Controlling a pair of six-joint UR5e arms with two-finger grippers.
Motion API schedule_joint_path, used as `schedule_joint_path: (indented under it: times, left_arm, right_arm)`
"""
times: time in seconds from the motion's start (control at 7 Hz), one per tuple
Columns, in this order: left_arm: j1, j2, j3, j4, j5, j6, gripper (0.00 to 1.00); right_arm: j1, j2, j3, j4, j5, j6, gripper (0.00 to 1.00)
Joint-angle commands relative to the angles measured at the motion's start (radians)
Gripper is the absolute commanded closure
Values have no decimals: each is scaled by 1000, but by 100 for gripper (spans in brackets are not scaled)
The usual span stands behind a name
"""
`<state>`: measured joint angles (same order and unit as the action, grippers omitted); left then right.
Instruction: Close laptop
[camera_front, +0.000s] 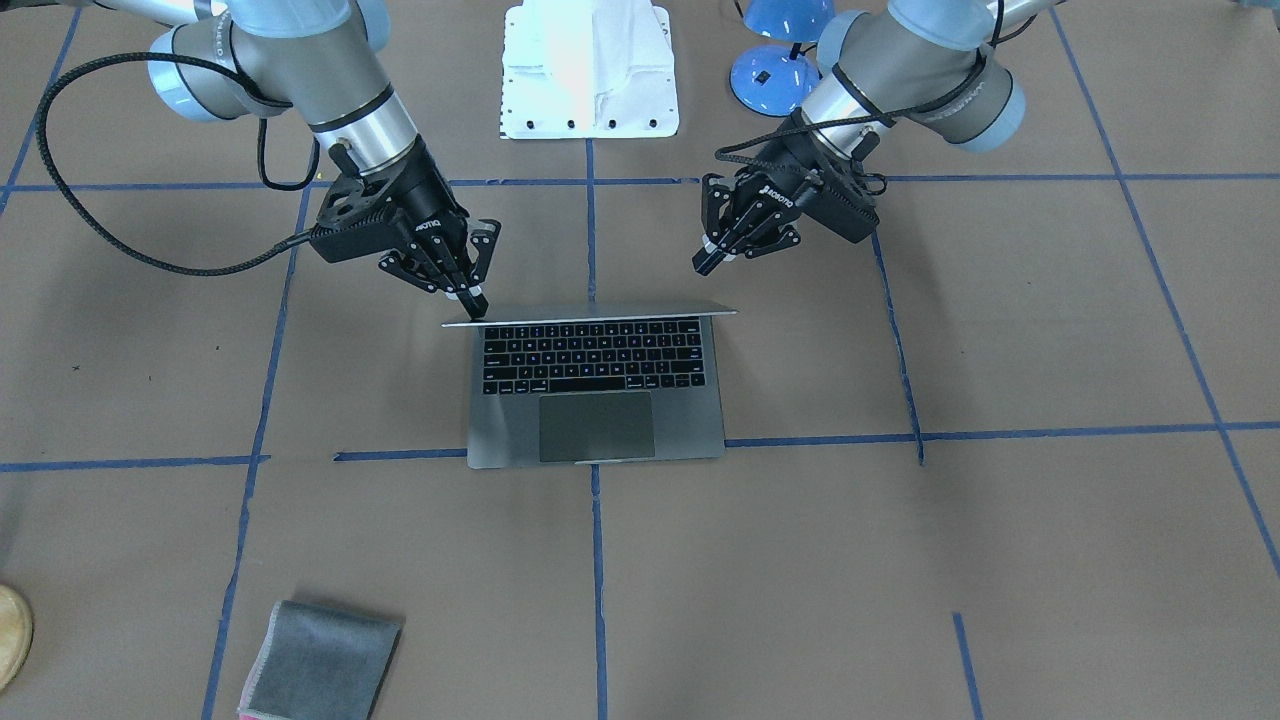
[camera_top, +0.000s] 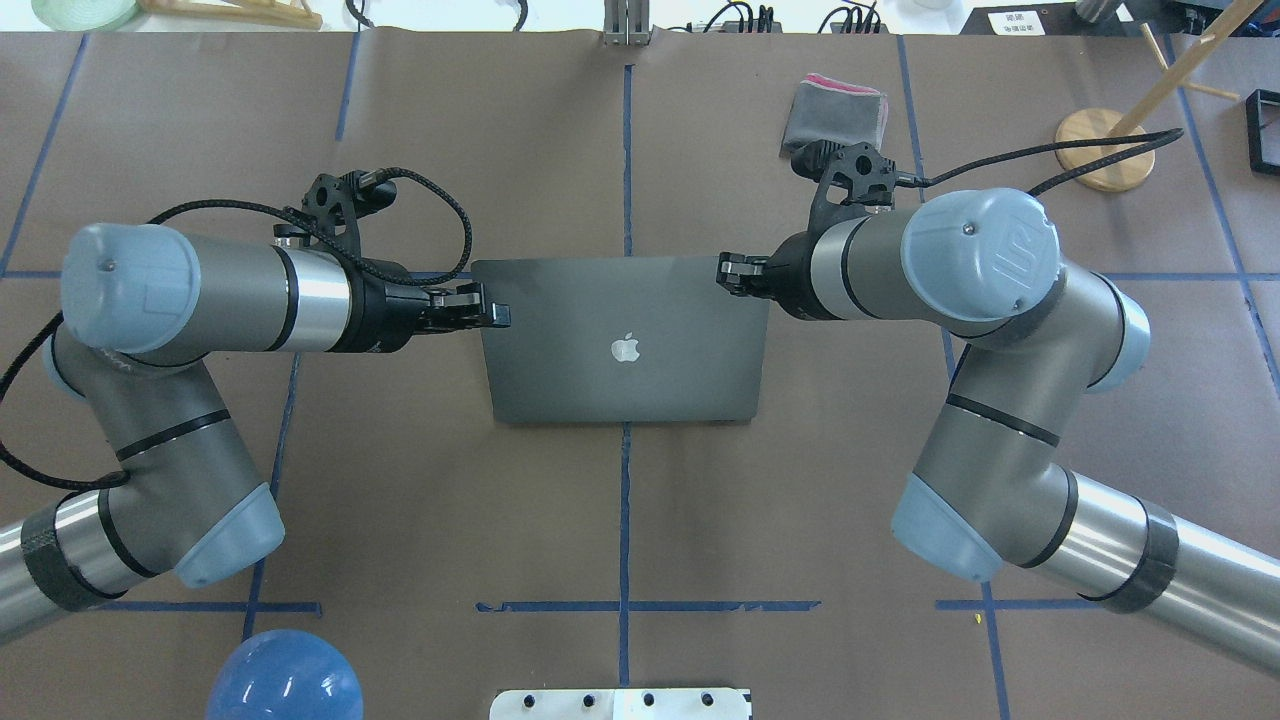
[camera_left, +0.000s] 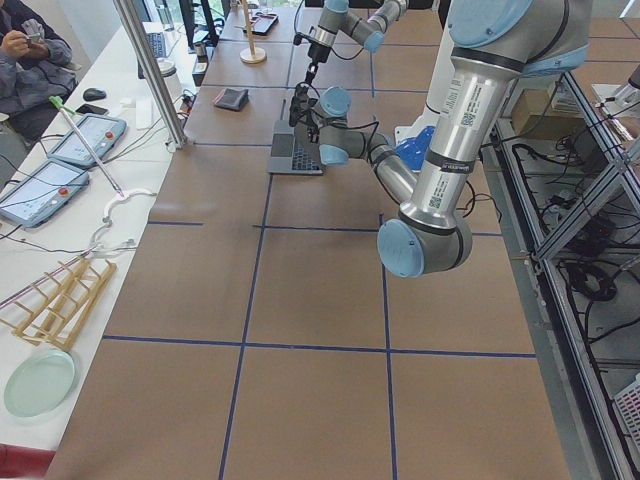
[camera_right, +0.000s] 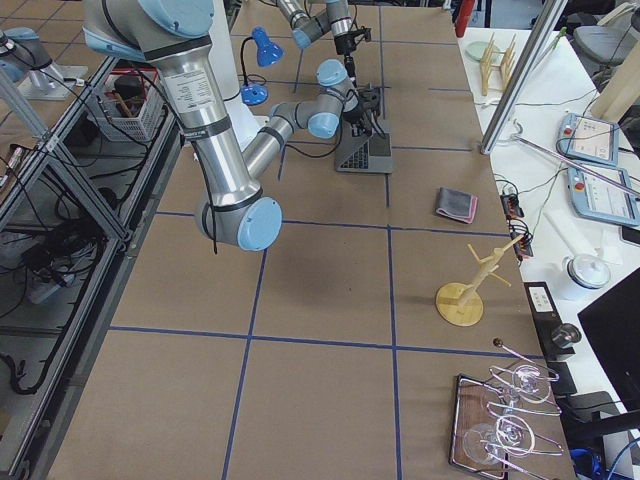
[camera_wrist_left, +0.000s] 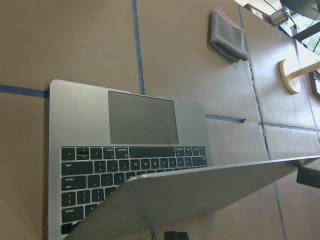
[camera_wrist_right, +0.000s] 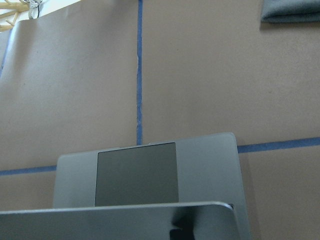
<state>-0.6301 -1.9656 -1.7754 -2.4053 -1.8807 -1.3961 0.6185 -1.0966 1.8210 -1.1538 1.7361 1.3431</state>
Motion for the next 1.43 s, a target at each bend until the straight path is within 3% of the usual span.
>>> schedule_joint_path:
  times: [0.0,0.29,0.43,0.86,1.0,1.14,1.29]
  left_arm:
    - [-23,-70,129,0,2,6,100]
    - [-26,-177,341,-5,93,31,100]
    - [-25,-200,423,-8,95,55,100]
    - [-31,-237,490,-11,109,98,100]
    - [-80,-257,484,-6,19,95,100]
    - [-136,-256,484,-2,-124,94,69]
    - [-157,-246,485,18,-186,103,1]
  right_arm:
    - [27,69,-125,5,8,-2,100]
    - [36,130,-257,9,8,-13,100]
    - [35,161,-316,11,8,-15,100]
    - [41,187,-362,11,23,-21,100]
    - [87,198,-355,8,111,-25,98]
    - [124,195,-355,-4,196,-24,79]
    - [132,175,-355,-3,201,-28,13]
